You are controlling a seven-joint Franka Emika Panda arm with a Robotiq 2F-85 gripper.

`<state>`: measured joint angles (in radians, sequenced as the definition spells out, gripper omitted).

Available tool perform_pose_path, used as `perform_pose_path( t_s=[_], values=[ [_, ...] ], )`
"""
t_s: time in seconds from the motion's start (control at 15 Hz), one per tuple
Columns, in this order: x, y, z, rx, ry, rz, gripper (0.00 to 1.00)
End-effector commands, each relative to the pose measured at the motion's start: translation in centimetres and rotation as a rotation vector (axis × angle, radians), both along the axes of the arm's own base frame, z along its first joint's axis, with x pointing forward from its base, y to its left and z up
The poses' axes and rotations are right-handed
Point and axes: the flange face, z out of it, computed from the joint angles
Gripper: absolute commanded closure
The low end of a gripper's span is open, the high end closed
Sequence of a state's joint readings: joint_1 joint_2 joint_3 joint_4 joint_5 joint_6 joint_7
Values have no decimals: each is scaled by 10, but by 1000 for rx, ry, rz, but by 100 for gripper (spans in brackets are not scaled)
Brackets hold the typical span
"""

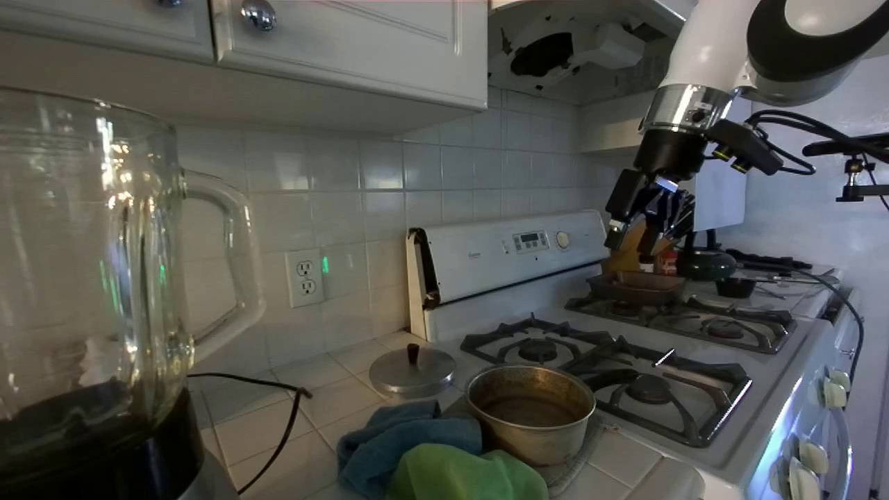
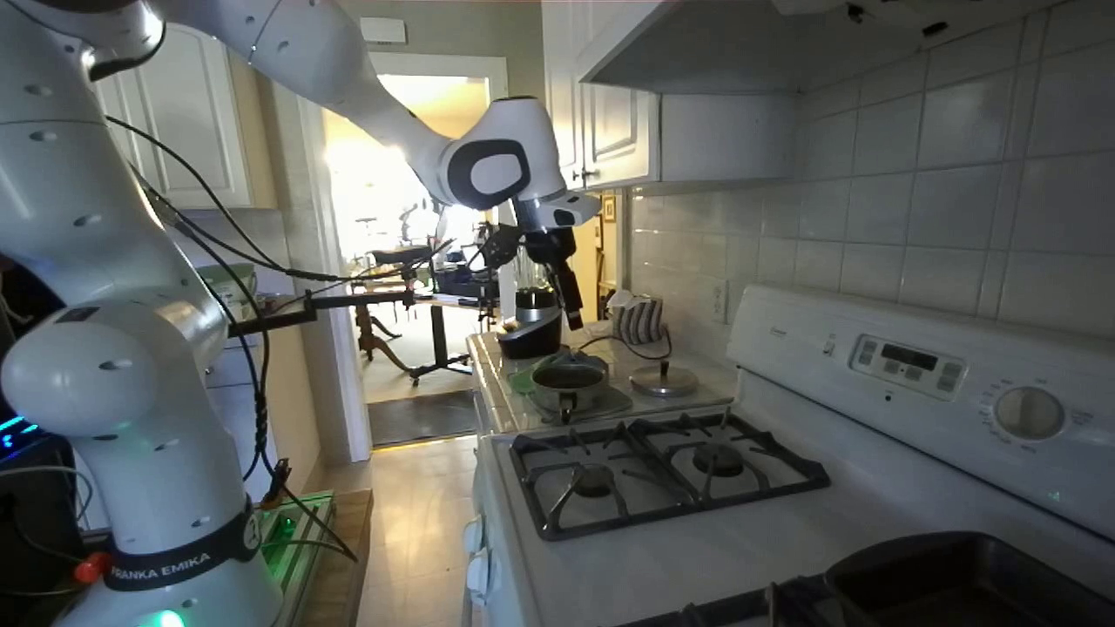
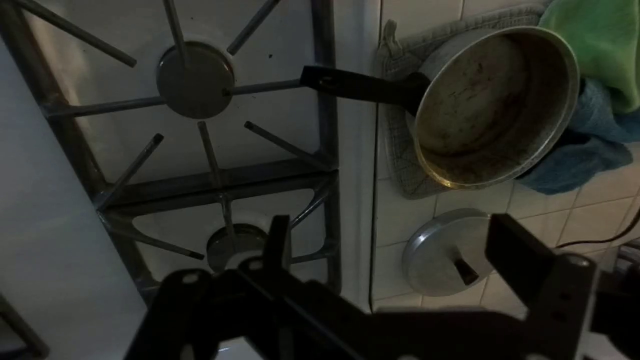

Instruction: Flip a switch on the stove

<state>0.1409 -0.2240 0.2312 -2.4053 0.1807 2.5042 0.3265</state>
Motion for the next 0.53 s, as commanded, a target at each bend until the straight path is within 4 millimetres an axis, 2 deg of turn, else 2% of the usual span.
perform_pose_path(
  t_s=[0.0, 0.2, 0.47],
  values=[
    [17, -9, -1, 5, 17, -59, 0],
    [44, -18, -3, -1, 2, -96, 0],
    [82, -21, -7, 23, -23, -112, 0]
  ],
)
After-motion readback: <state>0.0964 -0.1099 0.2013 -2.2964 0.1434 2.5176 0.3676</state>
